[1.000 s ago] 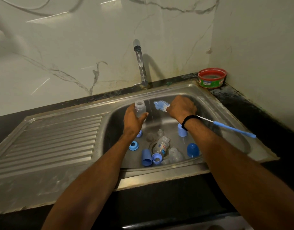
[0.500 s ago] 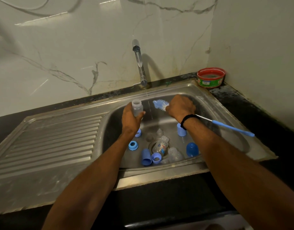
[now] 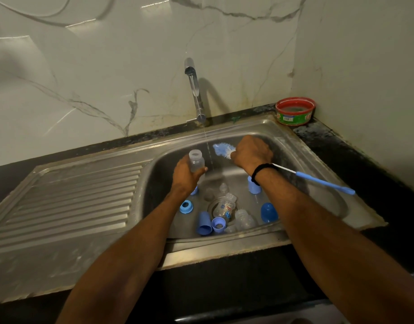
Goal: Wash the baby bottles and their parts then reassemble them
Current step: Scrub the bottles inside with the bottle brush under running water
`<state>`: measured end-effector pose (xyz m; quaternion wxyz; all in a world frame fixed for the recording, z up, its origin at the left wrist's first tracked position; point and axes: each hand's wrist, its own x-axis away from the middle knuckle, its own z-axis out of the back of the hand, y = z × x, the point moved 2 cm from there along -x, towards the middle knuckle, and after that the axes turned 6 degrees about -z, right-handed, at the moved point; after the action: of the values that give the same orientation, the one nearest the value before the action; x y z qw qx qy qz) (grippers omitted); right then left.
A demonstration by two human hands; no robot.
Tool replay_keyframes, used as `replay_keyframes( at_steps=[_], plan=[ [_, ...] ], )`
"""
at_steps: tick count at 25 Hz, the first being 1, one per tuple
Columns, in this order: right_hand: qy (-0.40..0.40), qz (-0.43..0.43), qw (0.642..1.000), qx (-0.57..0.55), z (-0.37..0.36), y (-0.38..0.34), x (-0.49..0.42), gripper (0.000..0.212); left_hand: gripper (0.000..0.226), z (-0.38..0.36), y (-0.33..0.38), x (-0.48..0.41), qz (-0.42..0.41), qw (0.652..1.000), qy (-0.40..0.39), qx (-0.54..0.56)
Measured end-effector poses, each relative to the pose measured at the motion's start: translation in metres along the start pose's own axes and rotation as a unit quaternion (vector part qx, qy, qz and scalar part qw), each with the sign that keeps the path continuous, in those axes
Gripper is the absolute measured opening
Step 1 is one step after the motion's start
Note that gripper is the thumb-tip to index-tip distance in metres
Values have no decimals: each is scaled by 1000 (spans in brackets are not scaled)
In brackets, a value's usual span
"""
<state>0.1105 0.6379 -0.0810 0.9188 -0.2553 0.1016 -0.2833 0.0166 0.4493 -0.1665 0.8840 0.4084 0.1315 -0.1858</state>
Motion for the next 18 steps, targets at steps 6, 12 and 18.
replay_keyframes(
  at_steps=[6, 12, 18],
  plan=[
    [-1, 2, 1000, -1, 0, 1, -1, 24, 57, -2, -9, -3, 13, 999, -42, -26],
    [1, 8, 1000, 0, 0, 0, -1, 22, 55, -3, 0, 1, 28, 999, -36, -12],
    [0, 6, 1000, 2, 0, 2, -2, 21, 56, -1, -2, 0, 48, 997, -55, -35]
  ],
)
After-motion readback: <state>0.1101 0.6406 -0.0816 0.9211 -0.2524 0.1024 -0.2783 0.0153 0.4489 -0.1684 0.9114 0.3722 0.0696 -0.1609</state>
